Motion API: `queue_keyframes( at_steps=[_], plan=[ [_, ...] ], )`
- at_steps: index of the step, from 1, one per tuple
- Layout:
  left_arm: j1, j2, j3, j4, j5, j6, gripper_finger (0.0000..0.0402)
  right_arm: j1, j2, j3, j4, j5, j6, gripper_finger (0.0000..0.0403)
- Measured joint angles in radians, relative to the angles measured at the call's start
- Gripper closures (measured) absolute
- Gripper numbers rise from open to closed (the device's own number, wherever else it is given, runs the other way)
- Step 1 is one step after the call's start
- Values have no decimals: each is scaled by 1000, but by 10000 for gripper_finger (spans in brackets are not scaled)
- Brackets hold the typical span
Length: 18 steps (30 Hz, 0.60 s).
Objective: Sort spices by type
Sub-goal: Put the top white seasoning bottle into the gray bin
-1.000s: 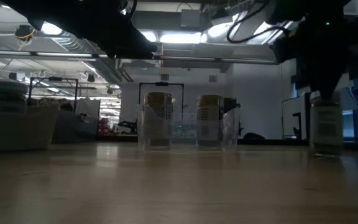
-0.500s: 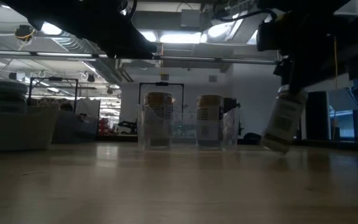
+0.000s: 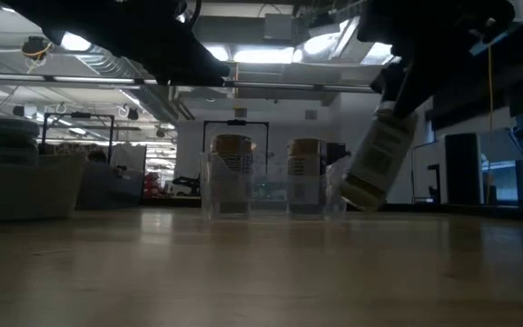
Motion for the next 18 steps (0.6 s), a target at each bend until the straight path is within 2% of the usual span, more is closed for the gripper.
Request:
queue_keyframes(
  at_steps=[5,12,18],
  plan=[
    [1,1,1,3,0,0,156,30,86,134,-88,42,-33,194],
    [1,1,1,-3,0,-4,156,30,230,363,-323,48,-59,191],
    [1,1,1,-9,0,-4,156,30,302,426,-391,60,-79,193]
  ],
)
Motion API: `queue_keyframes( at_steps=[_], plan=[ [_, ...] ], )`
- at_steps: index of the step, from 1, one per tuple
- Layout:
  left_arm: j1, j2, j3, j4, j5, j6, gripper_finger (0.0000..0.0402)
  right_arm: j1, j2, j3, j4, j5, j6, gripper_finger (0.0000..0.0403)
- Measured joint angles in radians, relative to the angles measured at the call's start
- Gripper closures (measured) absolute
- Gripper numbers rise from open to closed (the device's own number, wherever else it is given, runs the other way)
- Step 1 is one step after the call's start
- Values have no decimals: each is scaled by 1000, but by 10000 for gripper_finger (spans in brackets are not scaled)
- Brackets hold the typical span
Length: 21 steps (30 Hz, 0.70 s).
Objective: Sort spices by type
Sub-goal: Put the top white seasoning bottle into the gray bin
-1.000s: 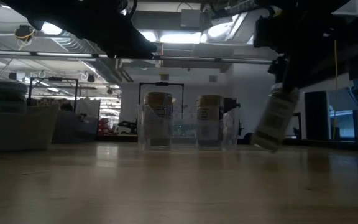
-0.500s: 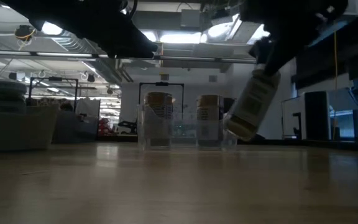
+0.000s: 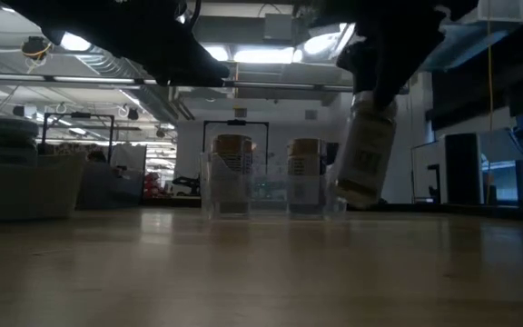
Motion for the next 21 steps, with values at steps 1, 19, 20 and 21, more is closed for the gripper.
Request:
queue_keyframes(
  at_steps=[1,19,20,21],
  plan=[
    [0,0,0,1,0,0,156,0,9,0,-3,3,-1,193],
    [0,0,0,2,0,0,156,0,68,-1,71,-13,0,154],
    [0,0,0,2,0,0,156,0,68,-1,75,-23,-3,146],
    [0,0,0,2,0,0,156,0,68,-1,75,-34,-6,138]
  ],
)
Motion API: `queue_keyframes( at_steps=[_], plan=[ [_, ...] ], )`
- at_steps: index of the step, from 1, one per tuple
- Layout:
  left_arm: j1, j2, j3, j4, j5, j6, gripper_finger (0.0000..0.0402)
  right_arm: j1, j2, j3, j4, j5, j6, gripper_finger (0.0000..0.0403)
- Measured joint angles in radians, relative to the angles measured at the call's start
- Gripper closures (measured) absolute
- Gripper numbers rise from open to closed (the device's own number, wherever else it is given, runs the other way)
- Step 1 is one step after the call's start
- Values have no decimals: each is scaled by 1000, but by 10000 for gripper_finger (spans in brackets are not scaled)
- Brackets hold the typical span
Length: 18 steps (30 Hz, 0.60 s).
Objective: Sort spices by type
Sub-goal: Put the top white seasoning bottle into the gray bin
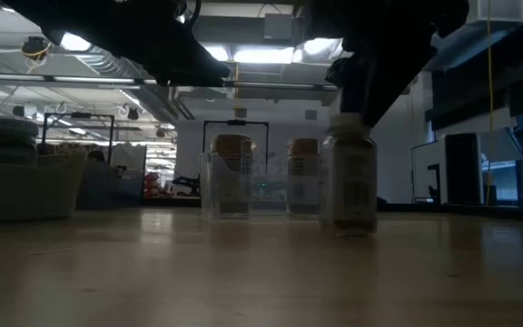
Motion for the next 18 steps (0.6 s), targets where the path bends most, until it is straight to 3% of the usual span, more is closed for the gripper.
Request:
queue_keyframes(
  at_steps=[10,15,18],
  plan=[
    [0,0,0,2,0,-19,156,14,-20,-1,-39,60,-34,55],
    [-2,1,0,40,76,-43,156,33,-130,-40,-52,63,4,35],
    [-13,11,0,96,114,-70,156,45,-233,-121,-1,120,25,34]
  ],
)
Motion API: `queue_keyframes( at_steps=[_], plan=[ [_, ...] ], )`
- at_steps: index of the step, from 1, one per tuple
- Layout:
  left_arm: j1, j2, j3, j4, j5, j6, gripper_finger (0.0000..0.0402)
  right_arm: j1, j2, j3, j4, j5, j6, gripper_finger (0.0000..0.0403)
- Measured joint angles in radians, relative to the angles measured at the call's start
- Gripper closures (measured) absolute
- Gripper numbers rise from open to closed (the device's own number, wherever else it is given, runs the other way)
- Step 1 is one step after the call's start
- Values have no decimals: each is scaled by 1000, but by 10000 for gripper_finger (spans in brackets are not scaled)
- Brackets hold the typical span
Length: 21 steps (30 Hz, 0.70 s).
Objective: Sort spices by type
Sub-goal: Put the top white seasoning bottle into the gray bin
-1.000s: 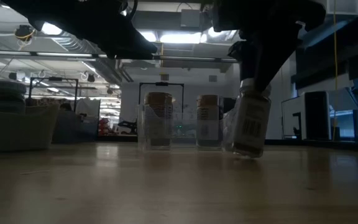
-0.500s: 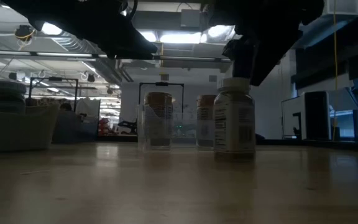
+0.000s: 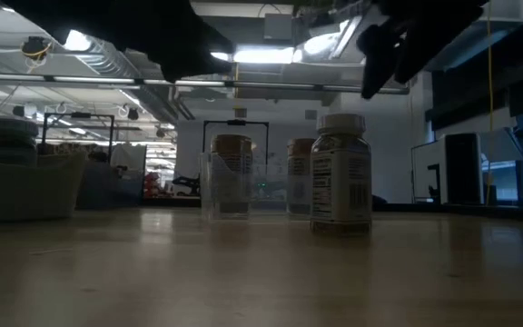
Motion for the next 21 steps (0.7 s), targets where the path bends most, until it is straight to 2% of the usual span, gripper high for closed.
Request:
queue_keyframes(
  at_steps=[4,10,14,21],
  plan=[
    [-22,46,24,16,4,1,156,10,-154,-169,137,87,24,37],
    [-62,178,145,4,3,50,156,7,-338,-471,470,131,38,37],
    [-94,271,249,-62,3,46,156,7,-385,-591,607,179,37,38],
    [-130,441,472,-280,4,-4,156,7,-386,-685,724,223,27,38]
  ],
)
